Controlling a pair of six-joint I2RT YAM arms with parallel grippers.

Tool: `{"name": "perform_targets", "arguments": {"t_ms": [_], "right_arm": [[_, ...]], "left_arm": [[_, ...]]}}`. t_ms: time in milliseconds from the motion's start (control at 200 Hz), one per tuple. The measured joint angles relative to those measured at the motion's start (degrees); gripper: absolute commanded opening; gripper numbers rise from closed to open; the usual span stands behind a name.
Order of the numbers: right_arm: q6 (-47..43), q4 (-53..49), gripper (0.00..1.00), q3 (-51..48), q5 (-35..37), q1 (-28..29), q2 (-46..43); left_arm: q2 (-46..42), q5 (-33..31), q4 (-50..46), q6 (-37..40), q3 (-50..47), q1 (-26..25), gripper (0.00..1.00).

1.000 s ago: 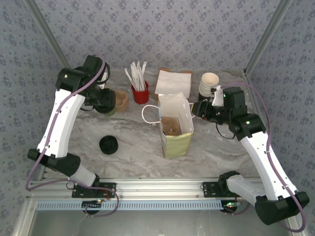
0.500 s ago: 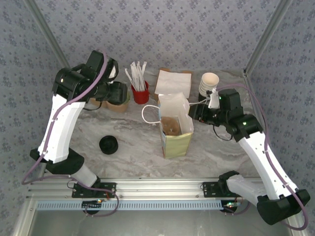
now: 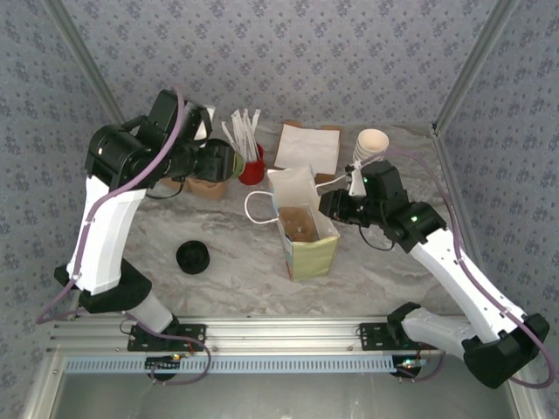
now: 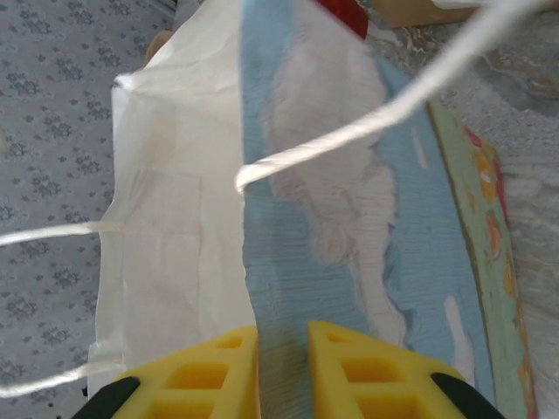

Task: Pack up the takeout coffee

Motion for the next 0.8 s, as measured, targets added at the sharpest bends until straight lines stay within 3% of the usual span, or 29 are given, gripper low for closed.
{"name": "perform_targets", "arguments": {"t_ms": [435, 800], "right_arm": [[6.2, 3.9, 0.12, 1.2, 10.0, 9.6, 3.5], [14.4, 5.7, 0.08, -0.6, 20.4, 13.5, 1.1]], "left_arm": [[0.0, -0.1, 0.0, 0.0, 3.1, -5.1, 0.59], [4.1, -0.7, 0.0, 0.0, 6.5, -11.0, 0.58]]}}
